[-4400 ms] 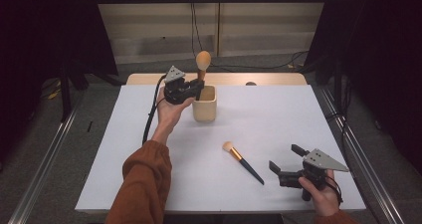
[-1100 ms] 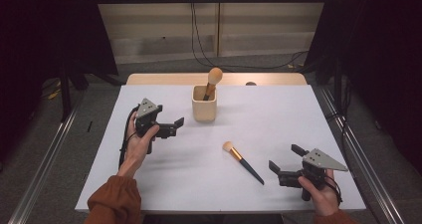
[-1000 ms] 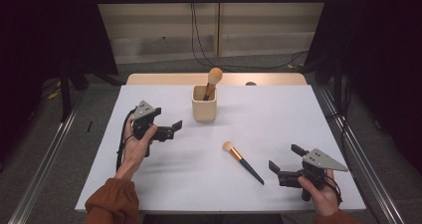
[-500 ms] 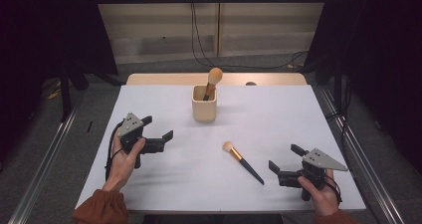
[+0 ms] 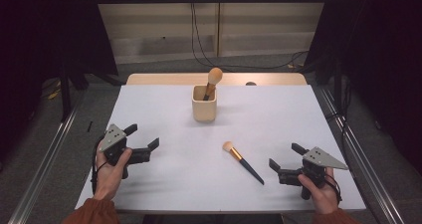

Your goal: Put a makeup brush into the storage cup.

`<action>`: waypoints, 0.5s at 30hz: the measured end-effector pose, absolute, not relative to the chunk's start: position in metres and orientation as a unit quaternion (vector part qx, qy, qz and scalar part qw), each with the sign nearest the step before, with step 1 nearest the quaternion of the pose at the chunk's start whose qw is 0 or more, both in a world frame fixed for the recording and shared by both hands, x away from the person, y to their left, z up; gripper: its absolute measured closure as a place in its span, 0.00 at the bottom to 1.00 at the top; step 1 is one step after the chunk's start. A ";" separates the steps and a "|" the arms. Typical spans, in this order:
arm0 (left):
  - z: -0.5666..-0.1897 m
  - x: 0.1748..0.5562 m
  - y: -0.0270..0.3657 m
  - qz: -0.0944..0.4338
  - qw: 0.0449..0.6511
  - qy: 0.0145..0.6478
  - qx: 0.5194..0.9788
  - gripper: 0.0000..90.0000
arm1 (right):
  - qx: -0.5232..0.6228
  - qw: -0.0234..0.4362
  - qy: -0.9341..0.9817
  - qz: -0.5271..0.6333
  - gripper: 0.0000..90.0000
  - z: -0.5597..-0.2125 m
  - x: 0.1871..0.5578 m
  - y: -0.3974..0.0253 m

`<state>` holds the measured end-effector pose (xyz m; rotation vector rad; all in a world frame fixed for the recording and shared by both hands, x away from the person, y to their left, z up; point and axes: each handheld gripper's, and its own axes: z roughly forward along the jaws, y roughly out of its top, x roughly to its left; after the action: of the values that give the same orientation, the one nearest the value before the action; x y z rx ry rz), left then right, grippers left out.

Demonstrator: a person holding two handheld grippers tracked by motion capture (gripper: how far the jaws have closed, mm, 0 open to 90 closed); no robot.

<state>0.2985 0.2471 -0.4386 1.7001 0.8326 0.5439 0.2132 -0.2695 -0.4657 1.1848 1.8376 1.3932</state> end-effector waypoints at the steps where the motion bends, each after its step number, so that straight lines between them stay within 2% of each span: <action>1: -0.439 0.295 0.249 0.229 0.555 0.347 0.721 0.04 | 0.441 0.271 0.681 0.518 0.00 -0.466 0.214 -0.269; 15: -0.445 0.252 0.253 0.234 0.564 0.343 0.714 0.02 | 0.440 0.275 0.678 0.521 0.00 -0.464 0.213 -0.270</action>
<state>0.2521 0.2532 -0.4447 1.6799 0.8067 0.5518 0.2129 -0.2703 -0.4644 1.1833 1.8211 1.3998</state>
